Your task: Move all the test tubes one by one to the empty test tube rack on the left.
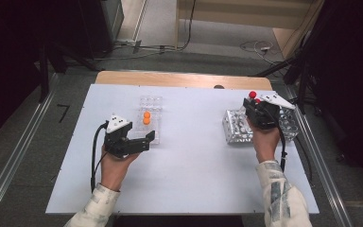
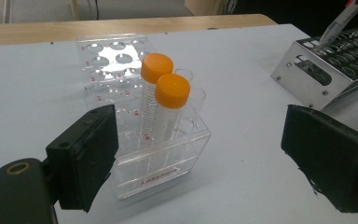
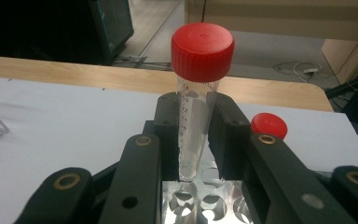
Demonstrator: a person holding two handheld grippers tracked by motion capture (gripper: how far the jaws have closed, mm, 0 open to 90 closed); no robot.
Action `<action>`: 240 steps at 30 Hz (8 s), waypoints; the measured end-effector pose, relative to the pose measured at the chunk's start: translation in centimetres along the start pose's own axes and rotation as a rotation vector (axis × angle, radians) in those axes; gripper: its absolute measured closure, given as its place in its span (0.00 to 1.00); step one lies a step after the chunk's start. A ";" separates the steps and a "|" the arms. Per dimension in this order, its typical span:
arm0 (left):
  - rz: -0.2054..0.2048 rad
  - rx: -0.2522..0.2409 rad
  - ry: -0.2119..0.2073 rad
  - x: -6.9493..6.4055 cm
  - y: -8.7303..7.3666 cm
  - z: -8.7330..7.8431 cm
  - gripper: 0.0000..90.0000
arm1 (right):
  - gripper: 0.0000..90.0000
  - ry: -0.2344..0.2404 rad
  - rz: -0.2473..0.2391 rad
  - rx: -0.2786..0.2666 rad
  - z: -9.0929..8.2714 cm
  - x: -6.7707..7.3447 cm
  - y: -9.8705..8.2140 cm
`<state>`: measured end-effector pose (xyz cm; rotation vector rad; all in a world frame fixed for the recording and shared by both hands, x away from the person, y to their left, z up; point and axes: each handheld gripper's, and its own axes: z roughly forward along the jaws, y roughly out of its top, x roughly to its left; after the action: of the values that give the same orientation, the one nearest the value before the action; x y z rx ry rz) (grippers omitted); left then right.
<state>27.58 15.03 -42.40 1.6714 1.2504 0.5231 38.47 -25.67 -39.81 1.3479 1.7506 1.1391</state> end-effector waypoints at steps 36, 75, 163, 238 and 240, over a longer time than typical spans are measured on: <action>0.026 -0.002 -0.044 -1.6 -0.1 0.1 0.14 | 0.80 0.410 -0.172 0.112 -1.7 12.9 -5.1; 0.162 0.008 -0.155 -4.0 -0.9 0.4 0.78 | 0.74 0.590 -0.298 0.160 -1.6 21.9 -7.0; -0.011 -0.062 0.067 2.5 3.6 1.0 0.50 | 0.42 0.478 -0.224 0.148 -5.5 10.8 -8.2; 0.030 -0.045 0.102 -0.8 -3.3 -1.1 0.13 | 0.64 -0.059 0.032 0.118 3.1 -3.9 -3.1; 0.031 -0.045 0.102 -0.8 -3.3 -1.0 0.13 | 0.67 -0.052 0.040 0.116 3.2 -4.0 -3.1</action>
<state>24.82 14.81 -44.63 1.6459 1.2784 0.6578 41.11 -29.03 -44.05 1.4745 1.7828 1.0277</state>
